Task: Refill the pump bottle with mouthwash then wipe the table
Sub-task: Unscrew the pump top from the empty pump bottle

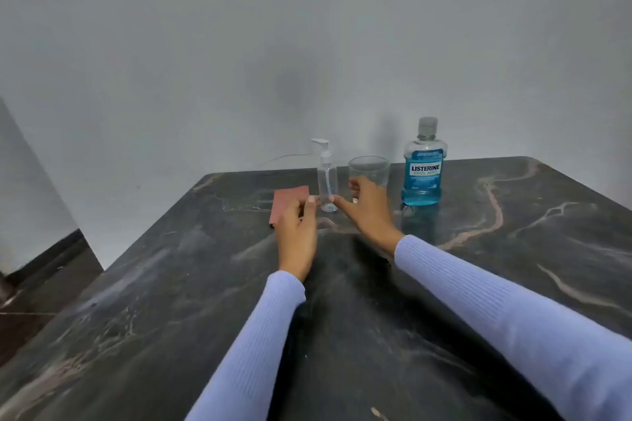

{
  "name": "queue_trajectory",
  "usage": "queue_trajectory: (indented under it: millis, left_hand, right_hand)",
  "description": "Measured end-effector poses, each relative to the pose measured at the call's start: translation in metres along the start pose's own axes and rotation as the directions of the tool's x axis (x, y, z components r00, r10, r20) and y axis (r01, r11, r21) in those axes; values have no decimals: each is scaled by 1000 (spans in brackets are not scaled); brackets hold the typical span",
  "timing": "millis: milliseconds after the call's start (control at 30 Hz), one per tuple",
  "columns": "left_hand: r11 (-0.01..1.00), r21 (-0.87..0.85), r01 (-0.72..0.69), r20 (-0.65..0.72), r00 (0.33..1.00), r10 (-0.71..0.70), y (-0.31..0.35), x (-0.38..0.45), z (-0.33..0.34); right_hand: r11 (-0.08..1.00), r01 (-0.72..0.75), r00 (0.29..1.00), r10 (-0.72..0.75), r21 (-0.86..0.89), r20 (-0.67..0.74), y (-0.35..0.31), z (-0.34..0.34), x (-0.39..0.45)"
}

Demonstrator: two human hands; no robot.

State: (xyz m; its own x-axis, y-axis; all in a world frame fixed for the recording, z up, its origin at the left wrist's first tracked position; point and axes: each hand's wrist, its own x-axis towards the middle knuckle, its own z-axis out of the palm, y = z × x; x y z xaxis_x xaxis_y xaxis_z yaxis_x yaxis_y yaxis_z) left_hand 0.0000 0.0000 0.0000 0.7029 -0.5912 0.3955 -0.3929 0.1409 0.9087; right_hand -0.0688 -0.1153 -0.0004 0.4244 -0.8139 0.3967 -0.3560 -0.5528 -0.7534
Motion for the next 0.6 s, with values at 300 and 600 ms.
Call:
queue_trajectory:
  millis: [300, 600]
  left_hand:
    - [1000, -22, 21, -50, 999, -22, -3, 5, -8]
    - [999, 33, 8, -19, 1000, -8, -3, 3, -8]
  right_hand:
    - [991, -61, 985, 41, -116, -167, -13, 34, 20]
    - [994, -40, 991, 26, -100, -131, -12, 28, 31]
